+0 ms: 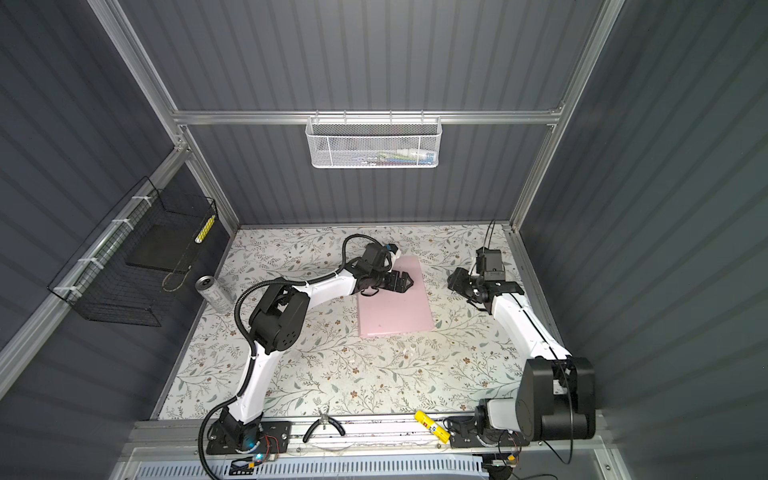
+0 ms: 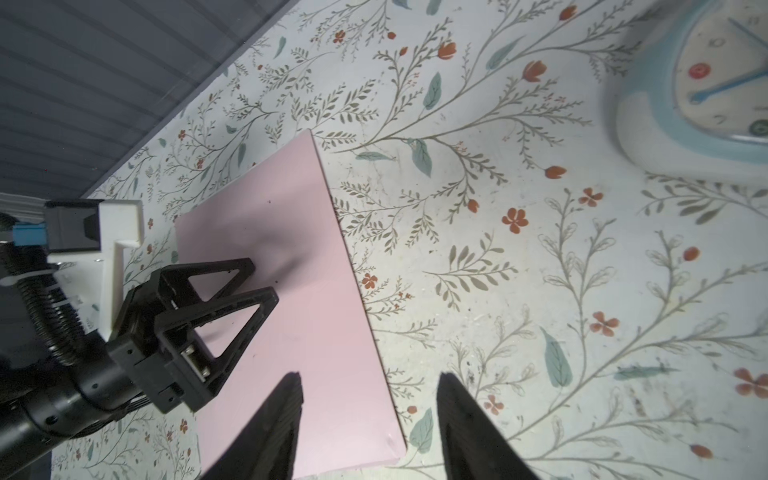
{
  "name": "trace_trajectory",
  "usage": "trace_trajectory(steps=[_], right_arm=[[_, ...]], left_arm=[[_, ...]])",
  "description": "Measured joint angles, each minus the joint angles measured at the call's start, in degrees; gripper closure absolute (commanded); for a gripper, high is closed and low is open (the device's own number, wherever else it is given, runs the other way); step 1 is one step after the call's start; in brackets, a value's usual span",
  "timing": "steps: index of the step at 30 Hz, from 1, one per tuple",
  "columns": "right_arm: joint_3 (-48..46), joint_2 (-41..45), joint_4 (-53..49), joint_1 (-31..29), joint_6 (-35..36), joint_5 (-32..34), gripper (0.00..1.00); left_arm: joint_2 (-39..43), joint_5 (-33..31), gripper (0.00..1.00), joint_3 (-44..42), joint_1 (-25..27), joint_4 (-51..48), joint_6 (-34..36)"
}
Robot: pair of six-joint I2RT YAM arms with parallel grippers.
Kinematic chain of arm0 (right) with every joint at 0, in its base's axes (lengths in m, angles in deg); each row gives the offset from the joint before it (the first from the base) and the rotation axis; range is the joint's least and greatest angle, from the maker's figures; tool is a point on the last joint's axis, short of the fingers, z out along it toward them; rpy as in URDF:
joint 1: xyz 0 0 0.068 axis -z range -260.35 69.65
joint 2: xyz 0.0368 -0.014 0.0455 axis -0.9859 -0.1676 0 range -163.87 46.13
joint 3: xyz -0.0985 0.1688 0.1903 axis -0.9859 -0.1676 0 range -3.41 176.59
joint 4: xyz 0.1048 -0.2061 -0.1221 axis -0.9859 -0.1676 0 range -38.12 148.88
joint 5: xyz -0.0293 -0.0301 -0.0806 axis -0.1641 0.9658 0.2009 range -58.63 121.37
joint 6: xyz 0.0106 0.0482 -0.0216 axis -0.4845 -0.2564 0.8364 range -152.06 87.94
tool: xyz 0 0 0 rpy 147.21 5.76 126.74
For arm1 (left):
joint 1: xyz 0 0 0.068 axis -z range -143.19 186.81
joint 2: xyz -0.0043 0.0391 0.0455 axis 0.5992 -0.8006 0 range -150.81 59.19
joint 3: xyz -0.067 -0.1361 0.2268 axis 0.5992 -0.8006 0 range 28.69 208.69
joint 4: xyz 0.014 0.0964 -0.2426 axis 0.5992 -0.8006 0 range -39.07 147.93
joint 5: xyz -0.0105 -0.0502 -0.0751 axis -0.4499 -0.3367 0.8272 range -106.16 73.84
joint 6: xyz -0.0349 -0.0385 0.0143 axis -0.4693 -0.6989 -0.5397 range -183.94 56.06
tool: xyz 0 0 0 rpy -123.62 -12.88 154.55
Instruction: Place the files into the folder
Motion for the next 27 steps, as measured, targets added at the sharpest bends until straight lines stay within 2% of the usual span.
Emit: trace_trajectory(steps=[7, 9, 11, 14, 19, 24, 27], right_arm=[[0.3, 0.3, -0.9, -6.3, 0.9, -0.4, 0.43], [0.3, 0.3, -0.8, -8.2, 1.1, -0.3, 0.33], [0.7, 0.2, -0.8, -10.2, 1.2, 0.3, 0.17], [2.0, 0.0, -0.9, -13.4, 1.8, 1.9, 0.01], [1.7, 0.3, 1.9, -16.3, 2.5, 4.9, 0.01], [-4.6, 4.8, 8.1, -16.2, 3.6, 8.7, 0.01], [-8.7, 6.9, 12.6, -16.2, 4.6, 9.7, 0.01]], left_arm=[[11.7, -8.1, 0.01, -8.0, 0.0, -1.8, 2.8], [17.2, -12.1, 0.0, -11.1, 0.0, -1.4, 3.4], [22.1, -15.7, 0.0, -14.2, 0.0, -0.5, 3.8], [30.8, -20.1, 0.0, -22.3, 0.0, 3.6, 4.0], [41.6, -27.8, 0.0, -37.3, 0.0, 11.9, 4.5], [49.9, -39.5, 0.01, -51.4, 0.0, 18.2, 5.6], [54.0, -45.9, 0.01, -56.4, -0.9, 20.9, 8.4]])
